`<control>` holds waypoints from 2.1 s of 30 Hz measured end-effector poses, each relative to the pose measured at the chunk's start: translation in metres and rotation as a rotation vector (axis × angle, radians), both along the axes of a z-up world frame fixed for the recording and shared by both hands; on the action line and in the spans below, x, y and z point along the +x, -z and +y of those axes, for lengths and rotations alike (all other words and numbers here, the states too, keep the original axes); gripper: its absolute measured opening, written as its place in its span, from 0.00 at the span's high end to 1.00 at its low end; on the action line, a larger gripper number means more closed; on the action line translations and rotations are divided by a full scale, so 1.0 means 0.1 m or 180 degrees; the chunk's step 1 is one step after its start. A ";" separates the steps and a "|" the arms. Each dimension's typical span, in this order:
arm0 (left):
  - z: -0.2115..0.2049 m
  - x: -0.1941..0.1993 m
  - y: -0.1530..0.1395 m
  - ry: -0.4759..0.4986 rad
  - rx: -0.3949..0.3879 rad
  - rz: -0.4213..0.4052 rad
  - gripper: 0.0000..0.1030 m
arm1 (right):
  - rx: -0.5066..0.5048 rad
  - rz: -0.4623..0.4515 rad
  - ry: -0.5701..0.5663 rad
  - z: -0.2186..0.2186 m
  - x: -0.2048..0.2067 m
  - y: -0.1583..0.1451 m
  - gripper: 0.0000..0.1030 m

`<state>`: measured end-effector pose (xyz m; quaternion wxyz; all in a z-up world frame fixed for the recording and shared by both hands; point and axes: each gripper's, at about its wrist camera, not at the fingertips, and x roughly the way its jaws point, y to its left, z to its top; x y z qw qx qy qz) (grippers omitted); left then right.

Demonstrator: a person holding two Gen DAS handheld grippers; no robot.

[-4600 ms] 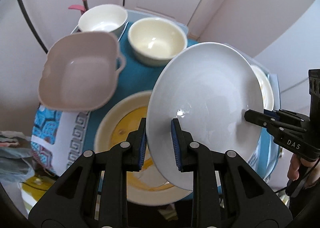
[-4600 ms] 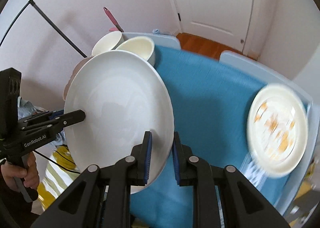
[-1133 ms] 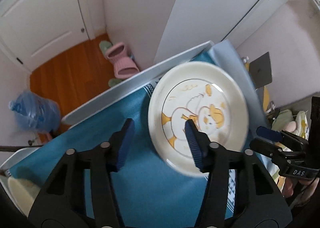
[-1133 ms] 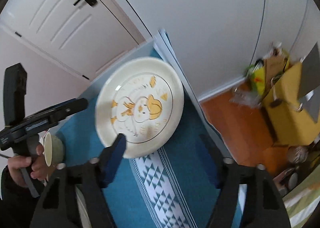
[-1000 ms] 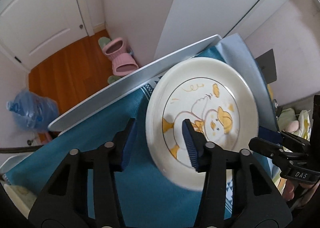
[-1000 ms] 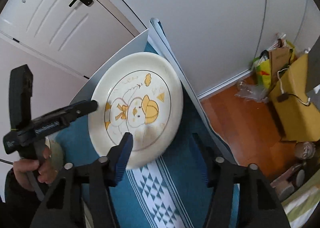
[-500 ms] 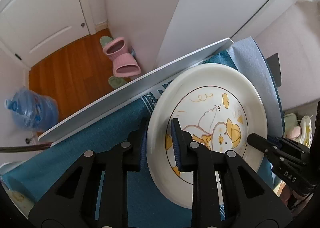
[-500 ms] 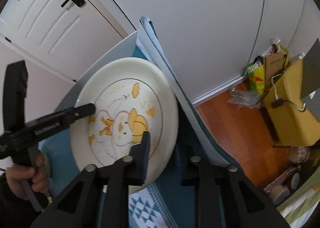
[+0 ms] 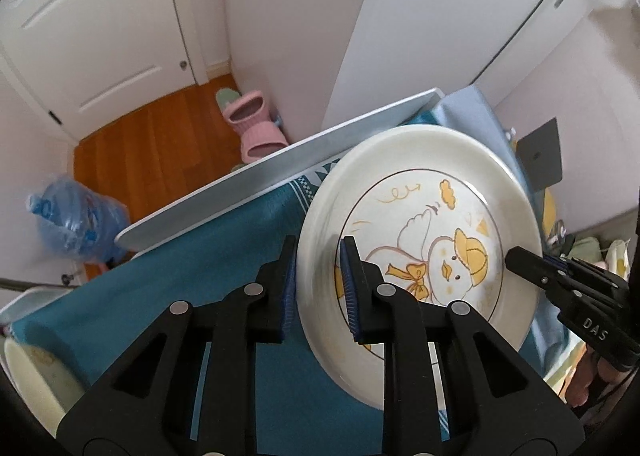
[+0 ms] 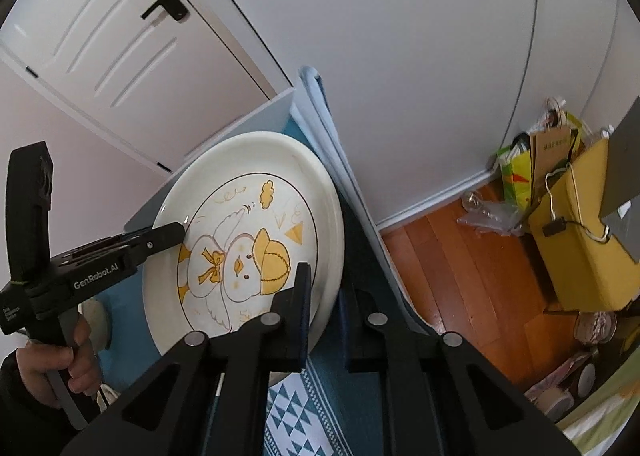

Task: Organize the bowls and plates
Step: 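Carry the duck plate with both grippers and lower it onto the white plate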

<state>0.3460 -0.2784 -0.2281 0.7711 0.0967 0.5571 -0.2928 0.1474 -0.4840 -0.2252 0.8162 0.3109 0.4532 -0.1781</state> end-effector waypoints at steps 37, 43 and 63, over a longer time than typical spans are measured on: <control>3.11 -2.43 -0.43 -0.2018 -0.0148 -0.0096 0.82 | -0.0167 -0.0227 -0.2316 2.61 -0.19 -0.43 0.89; 3.17 -2.39 -0.07 -0.1892 -0.0070 0.0037 0.82 | -0.0229 -0.0067 -0.2251 2.81 -0.21 -0.12 0.89; 2.89 -2.28 0.12 -0.1412 0.0613 -0.0287 0.82 | -0.0494 0.0091 -0.2202 2.91 -0.12 -0.02 0.89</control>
